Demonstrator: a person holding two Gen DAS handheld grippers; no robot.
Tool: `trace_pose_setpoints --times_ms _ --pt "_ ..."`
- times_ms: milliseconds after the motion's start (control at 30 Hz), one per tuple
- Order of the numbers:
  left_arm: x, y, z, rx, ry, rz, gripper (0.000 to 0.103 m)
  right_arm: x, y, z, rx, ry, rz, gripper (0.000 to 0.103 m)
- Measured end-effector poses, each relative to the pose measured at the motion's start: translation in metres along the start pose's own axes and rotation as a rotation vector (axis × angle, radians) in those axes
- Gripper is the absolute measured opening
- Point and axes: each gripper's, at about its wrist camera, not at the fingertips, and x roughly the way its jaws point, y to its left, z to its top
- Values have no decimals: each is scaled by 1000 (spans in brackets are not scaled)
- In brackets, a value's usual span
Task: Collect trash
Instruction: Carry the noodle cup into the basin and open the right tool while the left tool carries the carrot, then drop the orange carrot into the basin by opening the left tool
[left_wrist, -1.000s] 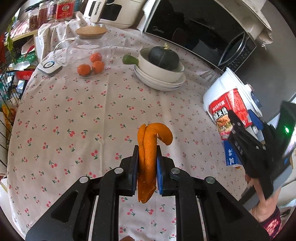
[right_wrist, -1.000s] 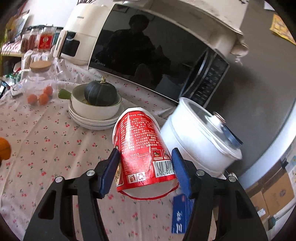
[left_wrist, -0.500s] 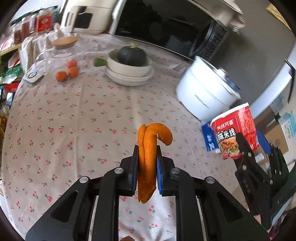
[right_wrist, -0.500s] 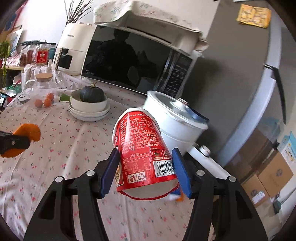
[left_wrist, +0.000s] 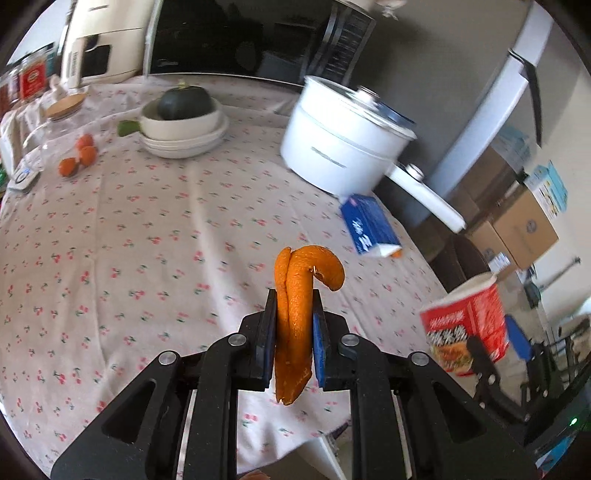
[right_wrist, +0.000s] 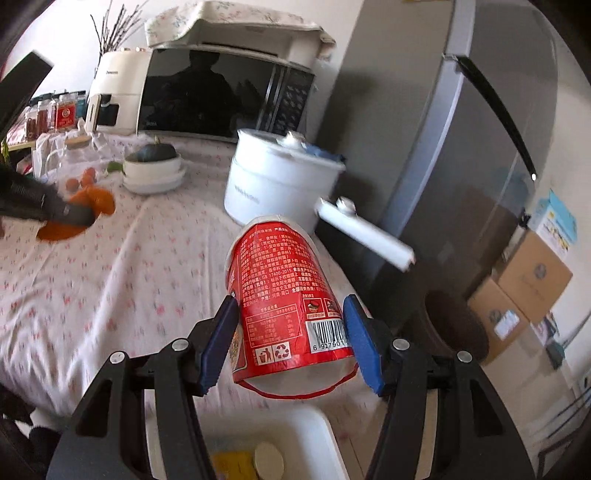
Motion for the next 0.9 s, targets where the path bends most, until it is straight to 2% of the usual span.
trace_pose_setpoints --times_ms 267,300,367,500,733,900 --pt "10 -40 -18 108 28 -50 16 -13 -15 -64 11 135 27 61" --pt "12 -45 -20 120 31 -56 16 -14 -14 -68 8 142 34 72" --pt "14 -52 -23 133 35 -62 16 -19 -16 -75 15 135 21 83" --pt "18 -66 -29 157 47 -79 16 -22 -28 -78 41 119 -30 84" --pt "25 -95 -45 217 85 -124 16 -2 -73 -87 180 192 -172 85" --pt "36 -111 -60 255 135 -151 16 -1 -96 -93 242 204 -233 85"
